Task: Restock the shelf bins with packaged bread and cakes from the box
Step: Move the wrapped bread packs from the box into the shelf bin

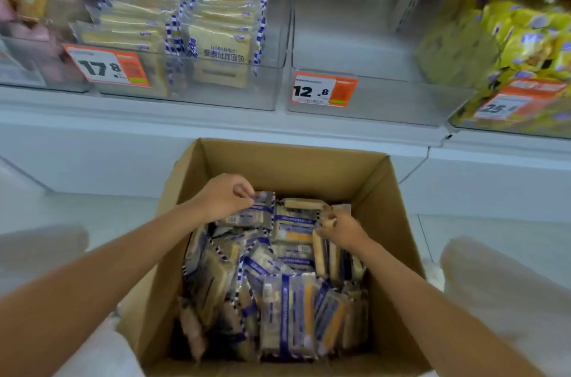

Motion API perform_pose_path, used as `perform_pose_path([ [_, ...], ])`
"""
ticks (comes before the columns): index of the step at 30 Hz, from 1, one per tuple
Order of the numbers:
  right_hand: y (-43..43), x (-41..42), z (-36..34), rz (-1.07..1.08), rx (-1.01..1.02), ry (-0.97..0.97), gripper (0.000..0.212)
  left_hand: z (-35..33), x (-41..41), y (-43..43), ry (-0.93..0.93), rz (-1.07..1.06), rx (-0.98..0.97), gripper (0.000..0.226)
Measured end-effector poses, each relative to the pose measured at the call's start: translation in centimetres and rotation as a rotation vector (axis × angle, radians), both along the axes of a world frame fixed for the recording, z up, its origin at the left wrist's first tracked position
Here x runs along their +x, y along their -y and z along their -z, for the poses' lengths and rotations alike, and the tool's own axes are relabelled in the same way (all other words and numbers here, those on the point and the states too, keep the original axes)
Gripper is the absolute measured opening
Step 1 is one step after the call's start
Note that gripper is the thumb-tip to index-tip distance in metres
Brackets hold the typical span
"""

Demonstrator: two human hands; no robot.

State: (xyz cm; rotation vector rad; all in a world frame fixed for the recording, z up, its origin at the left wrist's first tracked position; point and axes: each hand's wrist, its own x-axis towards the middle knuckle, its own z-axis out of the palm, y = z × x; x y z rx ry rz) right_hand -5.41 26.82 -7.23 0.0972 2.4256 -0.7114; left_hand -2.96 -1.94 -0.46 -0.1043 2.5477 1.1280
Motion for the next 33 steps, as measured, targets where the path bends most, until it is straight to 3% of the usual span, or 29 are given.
perform_pose_path([
  [2,0.3,0.6,3.0,0.061,-0.042,0.087,0.055,0.8,-0.1,-0.7,0.03,0.007,0.01,0.014],
  [4,0.7,1.5,4.9,0.053,-0.009,0.049,0.077,1.3,0.1,-1.0,0.059,0.017,0.01,0.016],
  [5,1.0,1.6,4.9,0.06,0.004,-0.003,0.074,1.4,0.2,-1.1,0.068,0.019,0.008,0.017],
  [7,1.2,0.5,3.3,0.158,-0.054,-0.121,0.047,1.4,0.2,-1.2,0.072,0.017,0.0,0.021],
  [10,1.4,-2.2,-2.1,0.165,-0.329,-0.148,0.007,0.9,0.0,-1.9,0.083,-0.041,0.058,0.045],
  [13,2.0,-2.7,-7.9,0.055,-0.604,0.081,0.018,-0.5,0.3,-3.2,0.172,-0.054,0.263,0.076],
  [15,2.4,-2.4,-9.9,-0.031,-0.65,0.133,0.022,-1.4,0.6,-4.1,0.226,-0.046,0.409,0.068],
  [17,2.7,-1.9,-11.0,-0.103,-0.621,0.075,0.025,-2.0,0.9,-4.6,0.273,-0.087,0.547,0.043],
  [19,2.5,-1.3,-11.9,-0.152,-0.543,-0.013,0.029,-2.2,1.2,-4.7,0.285,-0.152,0.628,0.034],
  [23,0.1,-1.4,-9.6,-0.075,-0.355,-0.127,0.045,-1.1,1.2,-3.7,0.334,-0.326,0.681,0.041],
  [26,-2.1,-1.1,-4.1,0.008,-0.191,-0.037,0.058,0.1,1.4,-3.0,0.381,-0.404,0.656,0.042],
  [29,-2.8,0.4,2.2,-0.014,-0.104,0.128,0.07,1.5,1.7,-2.8,0.398,-0.462,0.629,0.042],
  [33,-2.5,1.1,8.6,-0.196,0.047,0.07,0.071,3.2,2.0,-2.2,0.415,-0.497,0.599,0.041],
])
